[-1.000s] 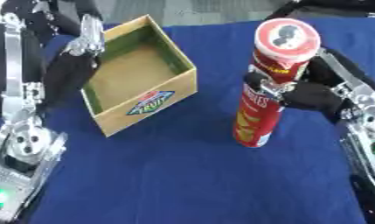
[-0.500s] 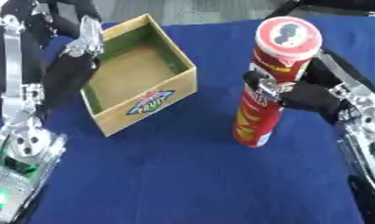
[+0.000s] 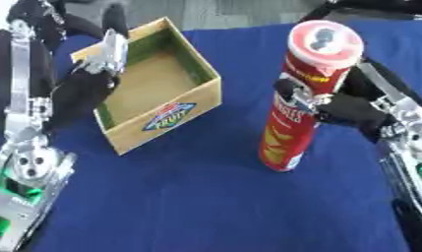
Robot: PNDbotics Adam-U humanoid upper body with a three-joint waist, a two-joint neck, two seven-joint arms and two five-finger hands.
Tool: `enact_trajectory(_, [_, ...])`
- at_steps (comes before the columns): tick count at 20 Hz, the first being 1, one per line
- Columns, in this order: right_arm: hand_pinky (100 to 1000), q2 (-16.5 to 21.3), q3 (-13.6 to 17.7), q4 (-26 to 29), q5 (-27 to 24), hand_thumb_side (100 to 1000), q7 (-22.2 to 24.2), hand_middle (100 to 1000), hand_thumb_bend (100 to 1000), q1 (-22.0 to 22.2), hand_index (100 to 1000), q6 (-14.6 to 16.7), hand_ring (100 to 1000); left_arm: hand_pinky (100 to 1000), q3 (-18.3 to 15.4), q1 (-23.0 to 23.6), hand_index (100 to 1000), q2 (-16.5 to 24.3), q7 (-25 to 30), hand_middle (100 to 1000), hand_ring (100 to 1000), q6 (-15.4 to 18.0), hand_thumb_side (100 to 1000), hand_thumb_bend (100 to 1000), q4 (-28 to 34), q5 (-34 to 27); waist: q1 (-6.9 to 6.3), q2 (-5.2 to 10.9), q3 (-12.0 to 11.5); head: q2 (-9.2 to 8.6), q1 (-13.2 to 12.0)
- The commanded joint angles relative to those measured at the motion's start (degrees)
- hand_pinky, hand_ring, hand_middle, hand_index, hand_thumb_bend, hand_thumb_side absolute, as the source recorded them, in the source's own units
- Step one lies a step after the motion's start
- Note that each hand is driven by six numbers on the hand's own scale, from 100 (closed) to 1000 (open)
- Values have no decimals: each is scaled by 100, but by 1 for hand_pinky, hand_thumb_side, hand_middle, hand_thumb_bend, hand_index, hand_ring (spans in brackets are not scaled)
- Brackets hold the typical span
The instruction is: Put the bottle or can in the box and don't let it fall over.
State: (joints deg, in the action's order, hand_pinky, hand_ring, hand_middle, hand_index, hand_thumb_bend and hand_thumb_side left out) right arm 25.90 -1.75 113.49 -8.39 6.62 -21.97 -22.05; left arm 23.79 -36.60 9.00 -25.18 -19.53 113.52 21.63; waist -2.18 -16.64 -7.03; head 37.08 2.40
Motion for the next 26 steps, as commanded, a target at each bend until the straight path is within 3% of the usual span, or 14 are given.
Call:
enact_trajectory(1, [1000,66,72,110,-46,132,-36,706,100,-85,753,6,933,712,-175,-43,808,5,-76,739,600,150,521,504,107,19,24,103,-13,-63,14])
enact_trajectory(4, [1000,79,82,110,-85,100,-96,688,100,-92,737,-16,923,713,-413,46,804,-28,-310,739,606,323,574,455,107,-85,34,105,-50,-65,59])
enact_trajectory(8, [1000,130,109,110,-148,100,-212,667,100,-127,718,15,909,710,-935,326,785,103,-646,715,602,555,547,452,107,-178,44,106,-124,-66,180])
enact_trajectory(18, [1000,319,71,110,-386,100,-376,611,100,-514,661,71,872,696,-2324,1220,770,915,-1520,690,582,640,555,414,107,-797,76,88,-197,-37,317])
enact_trajectory(22, [1000,364,37,110,-588,100,-482,597,100,-824,646,7,863,676,-2546,1414,768,1073,-1848,679,575,824,548,377,107,-1088,98,99,-203,-24,338])
enact_trajectory(26, [1000,421,-34,110,-791,100,-590,588,100,-1223,634,-87,854,666,-2494,1598,764,1215,-2184,672,565,1038,557,339,107,-1357,125,120,-187,-10,347])
